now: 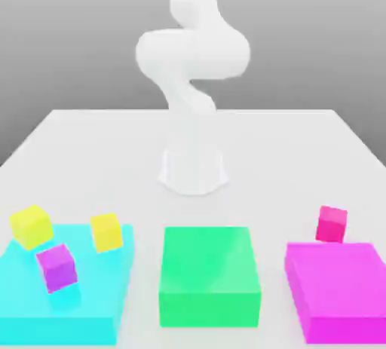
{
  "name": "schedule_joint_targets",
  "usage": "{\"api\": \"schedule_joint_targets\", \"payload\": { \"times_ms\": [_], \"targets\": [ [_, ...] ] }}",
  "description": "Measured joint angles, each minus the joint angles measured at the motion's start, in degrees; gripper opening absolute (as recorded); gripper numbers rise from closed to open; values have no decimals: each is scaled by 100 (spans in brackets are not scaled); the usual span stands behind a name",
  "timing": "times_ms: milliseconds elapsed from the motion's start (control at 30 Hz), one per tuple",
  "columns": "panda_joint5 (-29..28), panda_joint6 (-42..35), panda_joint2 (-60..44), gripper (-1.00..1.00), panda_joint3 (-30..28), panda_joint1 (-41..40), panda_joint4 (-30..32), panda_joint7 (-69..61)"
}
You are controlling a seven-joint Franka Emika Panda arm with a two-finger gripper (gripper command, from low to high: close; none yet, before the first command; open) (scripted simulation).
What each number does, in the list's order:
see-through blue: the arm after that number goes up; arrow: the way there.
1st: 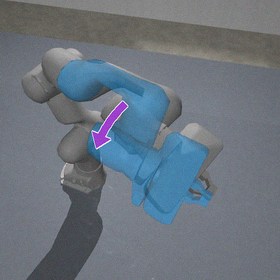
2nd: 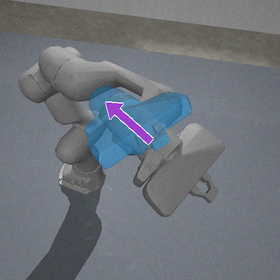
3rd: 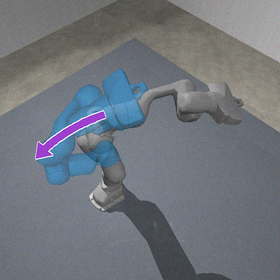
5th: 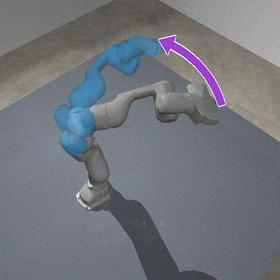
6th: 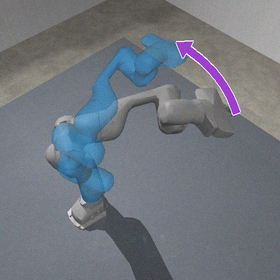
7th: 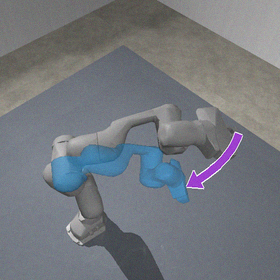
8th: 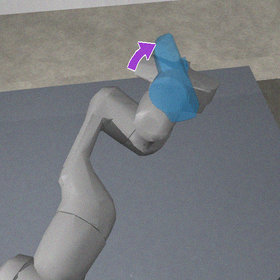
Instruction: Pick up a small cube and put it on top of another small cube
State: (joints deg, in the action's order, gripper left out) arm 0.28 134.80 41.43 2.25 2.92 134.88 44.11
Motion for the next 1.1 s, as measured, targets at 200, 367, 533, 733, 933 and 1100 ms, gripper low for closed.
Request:
{"api": "schedule_joint_targets", "payload": {
  "times_ms": [200,367,533,733,933,1100],
  "targets": [
    [54,840,-1263,0,641,816,828,-468],
    [58,1542,-2320,0,1166,1516,1512,-829],
    [13,2269,-3426,0,1761,2175,2211,-1163],
    [-697,2808,-4405,0,1914,2767,2614,-894],
    [-1772,2977,-4914,0,1462,2975,2457,-102],
    [-2315,3206,-5270,0,1105,3211,2361,308]
  ]
}}
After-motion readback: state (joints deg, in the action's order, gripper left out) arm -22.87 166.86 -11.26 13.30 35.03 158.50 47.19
